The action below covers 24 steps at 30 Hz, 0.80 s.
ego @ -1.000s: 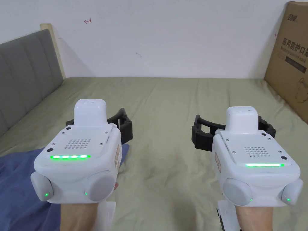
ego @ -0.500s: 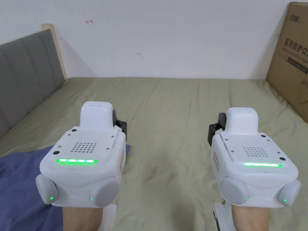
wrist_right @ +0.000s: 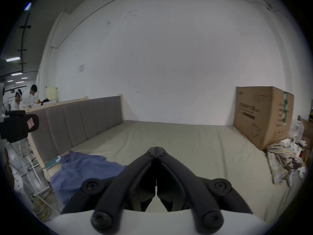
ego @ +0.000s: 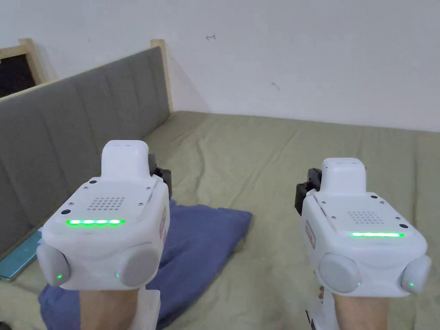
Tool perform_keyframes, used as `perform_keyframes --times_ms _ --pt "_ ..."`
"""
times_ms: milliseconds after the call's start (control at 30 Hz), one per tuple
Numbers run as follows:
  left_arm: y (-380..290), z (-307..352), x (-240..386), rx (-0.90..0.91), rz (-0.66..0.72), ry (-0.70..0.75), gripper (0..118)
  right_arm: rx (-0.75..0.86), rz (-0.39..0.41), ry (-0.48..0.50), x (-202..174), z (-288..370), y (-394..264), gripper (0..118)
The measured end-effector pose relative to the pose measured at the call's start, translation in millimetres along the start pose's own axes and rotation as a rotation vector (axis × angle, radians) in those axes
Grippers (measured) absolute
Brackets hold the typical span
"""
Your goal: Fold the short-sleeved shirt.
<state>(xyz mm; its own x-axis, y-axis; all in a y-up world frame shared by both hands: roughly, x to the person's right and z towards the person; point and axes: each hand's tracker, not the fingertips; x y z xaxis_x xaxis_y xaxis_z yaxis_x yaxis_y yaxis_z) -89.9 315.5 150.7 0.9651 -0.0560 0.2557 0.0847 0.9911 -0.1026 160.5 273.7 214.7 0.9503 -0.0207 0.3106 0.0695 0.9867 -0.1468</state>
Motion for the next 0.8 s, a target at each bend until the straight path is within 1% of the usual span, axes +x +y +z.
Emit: perform_keyframes --times_ms 133,200,267,367,500,600,733,767,800 --pt "-3.5 7.1 -44.2 -0.028 0.021 0.112 0 -0.031 -0.005 0.12 -39.2 -14.3 -0.5 2" --pt "-5.7 8.8 -58.0 -0.047 0.024 0.143 0 -0.037 -0.013 0.154 -51.9 -17.8 -1.2 2" --pt "-9.3 9.5 -66.9 -0.061 0.023 0.171 0 -0.044 0.005 0.177 -63.5 -20.7 -2.9 2" --pt "-14.9 3.5 -71.4 -0.09 0.028 0.185 0 -0.056 0.027 0.202 -71.2 -24.4 -6.2 2" --pt "-27.9 -15.7 -65.3 -0.143 0.039 0.193 0 -0.08 0.04 0.205 -71.8 -30.8 -11.7 2" --pt "-42.6 -40.3 -62.6 -0.233 0.062 0.173 1 -0.109 0.035 0.197 -67.7 -38.1 -17.0 2" --pt "-73.4 -79.5 -57.4 -0.363 0.078 0.104 19 -0.147 0.035 0.181 -63.1 -49.7 -27.8 2" --pt "-81.4 -89.7 -56.1 -0.414 0.082 0.095 40 -0.161 0.038 0.173 -62.5 -53.2 -30.5 2" --pt "-92.2 -102.2 -54.8 -0.466 0.082 0.076 70 -0.173 0.038 0.171 -61.5 -56.8 -33.7 2"
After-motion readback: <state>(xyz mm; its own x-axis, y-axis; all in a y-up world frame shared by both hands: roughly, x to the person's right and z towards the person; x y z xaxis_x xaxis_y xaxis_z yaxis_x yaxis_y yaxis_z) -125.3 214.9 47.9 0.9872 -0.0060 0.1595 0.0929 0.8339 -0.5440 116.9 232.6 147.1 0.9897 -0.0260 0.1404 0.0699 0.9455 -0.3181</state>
